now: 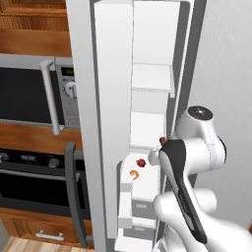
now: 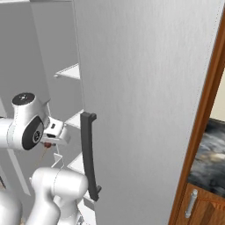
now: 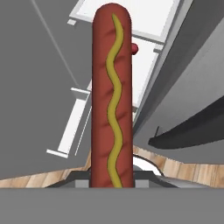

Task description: Store the hot dog in the freezer for long-term storage. Close the freezer door after placing the cooked food.

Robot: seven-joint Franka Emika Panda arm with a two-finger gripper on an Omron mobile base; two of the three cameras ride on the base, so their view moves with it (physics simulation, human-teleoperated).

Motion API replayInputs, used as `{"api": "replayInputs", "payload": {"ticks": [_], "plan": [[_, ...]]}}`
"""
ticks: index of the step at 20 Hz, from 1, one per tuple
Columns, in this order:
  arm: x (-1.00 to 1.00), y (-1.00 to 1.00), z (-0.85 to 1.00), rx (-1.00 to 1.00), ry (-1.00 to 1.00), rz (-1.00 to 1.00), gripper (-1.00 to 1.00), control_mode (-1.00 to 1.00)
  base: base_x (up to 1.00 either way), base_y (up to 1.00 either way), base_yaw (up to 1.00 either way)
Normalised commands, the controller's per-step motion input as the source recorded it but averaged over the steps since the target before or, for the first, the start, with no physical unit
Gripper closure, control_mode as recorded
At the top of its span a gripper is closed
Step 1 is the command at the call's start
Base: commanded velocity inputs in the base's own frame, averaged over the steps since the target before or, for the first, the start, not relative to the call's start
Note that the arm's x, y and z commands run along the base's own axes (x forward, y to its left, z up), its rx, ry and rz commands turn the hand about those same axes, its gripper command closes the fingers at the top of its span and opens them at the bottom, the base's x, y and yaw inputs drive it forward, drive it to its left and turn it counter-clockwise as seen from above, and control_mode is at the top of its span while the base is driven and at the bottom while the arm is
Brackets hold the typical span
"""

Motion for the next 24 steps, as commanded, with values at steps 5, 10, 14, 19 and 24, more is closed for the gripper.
{"api": "replayInputs", "payload": {"ticks": [5, 10, 14, 19, 24], "plan": [[0.25, 0.0, -0.65, 0.0, -0.02, 0.0, 1.0, -1.0, 0.0, 0.0, 0.0], [0.21, 0.0, -0.64, 0.0, -0.03, 0.0, 1.0, -1.0, 0.0, 0.0, 0.0], [0.08, 0.0, -0.36, 0.0, -0.13, -0.02, 1.0, -1.0, 0.0, 0.0, 0.0], [0.29, 0.0, -0.41, 0.0, -0.13, -0.01, 1.0, -1.0, 0.0, 0.0, 0.0], [0.44, 0.0, -0.45, 0.0, -0.05, -0.06, 1.0, -1.0, 0.0, 0.0, 0.0]]}}
